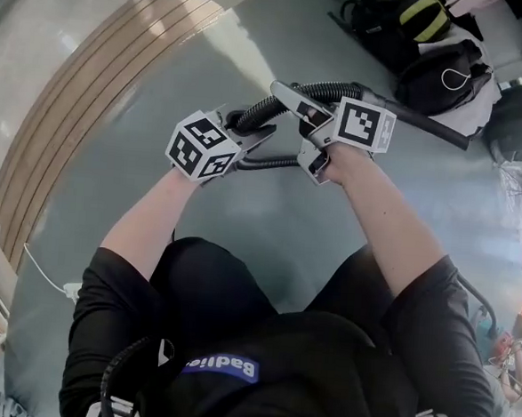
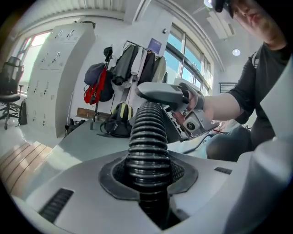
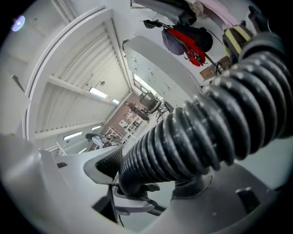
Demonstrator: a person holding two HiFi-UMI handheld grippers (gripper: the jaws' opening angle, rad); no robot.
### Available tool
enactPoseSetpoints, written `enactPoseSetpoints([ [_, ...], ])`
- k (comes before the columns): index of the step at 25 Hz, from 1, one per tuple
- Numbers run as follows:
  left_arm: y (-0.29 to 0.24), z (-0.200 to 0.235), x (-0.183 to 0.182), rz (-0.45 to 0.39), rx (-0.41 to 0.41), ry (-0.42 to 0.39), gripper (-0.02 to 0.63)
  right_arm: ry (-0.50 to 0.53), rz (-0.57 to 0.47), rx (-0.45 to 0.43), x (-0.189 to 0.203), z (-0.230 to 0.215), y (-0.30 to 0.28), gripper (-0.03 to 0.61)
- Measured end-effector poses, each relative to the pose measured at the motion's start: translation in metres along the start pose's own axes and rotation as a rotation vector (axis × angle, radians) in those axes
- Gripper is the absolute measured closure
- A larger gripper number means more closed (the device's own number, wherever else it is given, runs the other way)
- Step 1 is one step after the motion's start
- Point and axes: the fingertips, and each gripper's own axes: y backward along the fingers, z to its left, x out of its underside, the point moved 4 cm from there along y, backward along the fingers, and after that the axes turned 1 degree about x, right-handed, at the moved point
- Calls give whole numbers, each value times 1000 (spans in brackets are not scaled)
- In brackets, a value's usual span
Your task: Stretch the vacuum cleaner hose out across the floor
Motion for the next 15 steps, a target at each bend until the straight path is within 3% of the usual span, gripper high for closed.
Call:
enactPoseSetpoints([
  [6, 32, 21, 4, -147, -9, 114, 491, -103, -189, 8, 11, -1, -1, 270],
  [10, 45, 28, 4, -232, 46, 167, 491, -138, -250, -131, -5, 0, -22, 270],
  [12, 51, 33, 9, -266, 61, 226, 492, -61, -248, -185, -18, 11, -40, 273],
  [13, 52, 35, 12, -275, 61, 260, 491, -4, -234, -187, -22, 19, -49, 321],
  [15, 56, 43, 16, -277, 20, 293, 491, 72, -208, -131, -23, 31, -63, 336],
])
